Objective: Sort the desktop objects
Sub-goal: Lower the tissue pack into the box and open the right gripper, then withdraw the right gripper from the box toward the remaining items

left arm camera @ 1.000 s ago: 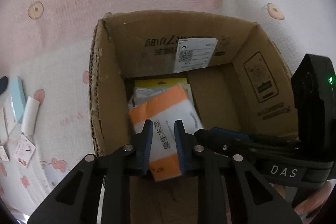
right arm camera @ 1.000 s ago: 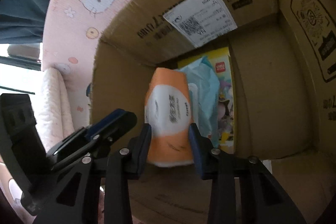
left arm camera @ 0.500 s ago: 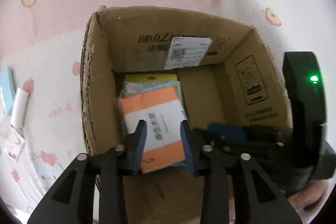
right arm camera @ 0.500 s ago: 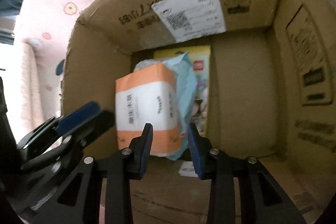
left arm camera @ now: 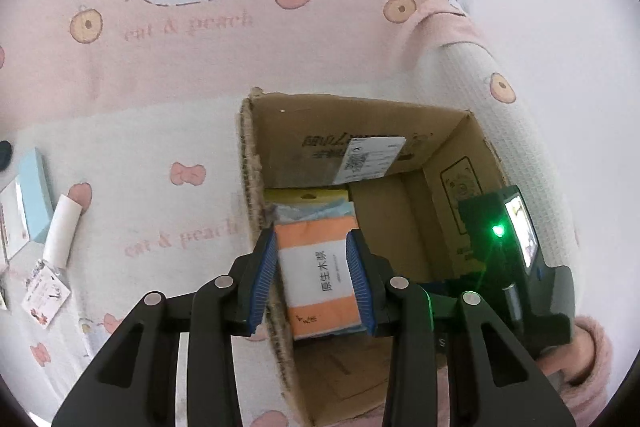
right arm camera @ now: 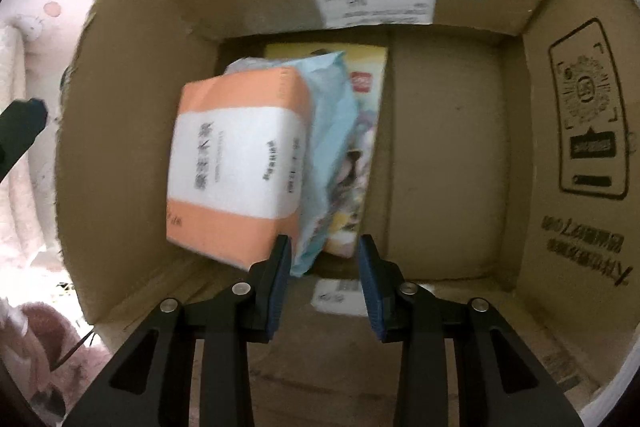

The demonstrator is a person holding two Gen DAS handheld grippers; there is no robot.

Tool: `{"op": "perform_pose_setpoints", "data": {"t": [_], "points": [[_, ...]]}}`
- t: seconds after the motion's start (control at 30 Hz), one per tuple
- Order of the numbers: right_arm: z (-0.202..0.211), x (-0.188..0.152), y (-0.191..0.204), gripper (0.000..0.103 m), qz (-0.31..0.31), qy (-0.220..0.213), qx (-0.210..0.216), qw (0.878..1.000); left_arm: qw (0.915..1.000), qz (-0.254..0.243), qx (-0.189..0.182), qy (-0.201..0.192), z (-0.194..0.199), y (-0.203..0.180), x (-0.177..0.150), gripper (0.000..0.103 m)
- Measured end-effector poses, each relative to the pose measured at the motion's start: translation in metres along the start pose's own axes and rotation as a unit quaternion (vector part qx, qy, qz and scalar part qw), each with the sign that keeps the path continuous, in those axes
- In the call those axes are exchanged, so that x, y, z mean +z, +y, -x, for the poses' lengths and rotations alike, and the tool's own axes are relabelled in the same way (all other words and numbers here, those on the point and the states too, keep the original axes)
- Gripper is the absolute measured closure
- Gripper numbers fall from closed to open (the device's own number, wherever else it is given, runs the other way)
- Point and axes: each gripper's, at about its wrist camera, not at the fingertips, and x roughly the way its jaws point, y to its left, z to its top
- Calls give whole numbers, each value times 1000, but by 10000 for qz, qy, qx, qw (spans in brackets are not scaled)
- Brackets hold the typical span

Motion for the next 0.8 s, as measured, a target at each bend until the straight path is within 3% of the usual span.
{"op": "perform_pose_setpoints", "data": {"t": [0.07, 0.2, 0.37, 0.53, 0.8], "points": [[2, -2, -1, 71, -22, 9, -65, 10000, 10000, 63, -16, 47, 0, 6, -1, 63], [15, -8, -14, 71, -214, -246, -658, 9973, 10000, 81, -46, 5, 5, 14, -4, 63], [56, -26, -21, 71, -548, -888, -319, 9940, 9998, 25, -63, -181, 17, 23, -8, 63], [99, -45, 8, 71, -580, -1542, -355, 9857, 9994, 7, -153, -305, 30, 35, -14, 63], [109, -67, 76, 71, -266, -1811, -739, 9803, 9956, -77, -823, -449, 60, 48, -25, 63]]}}
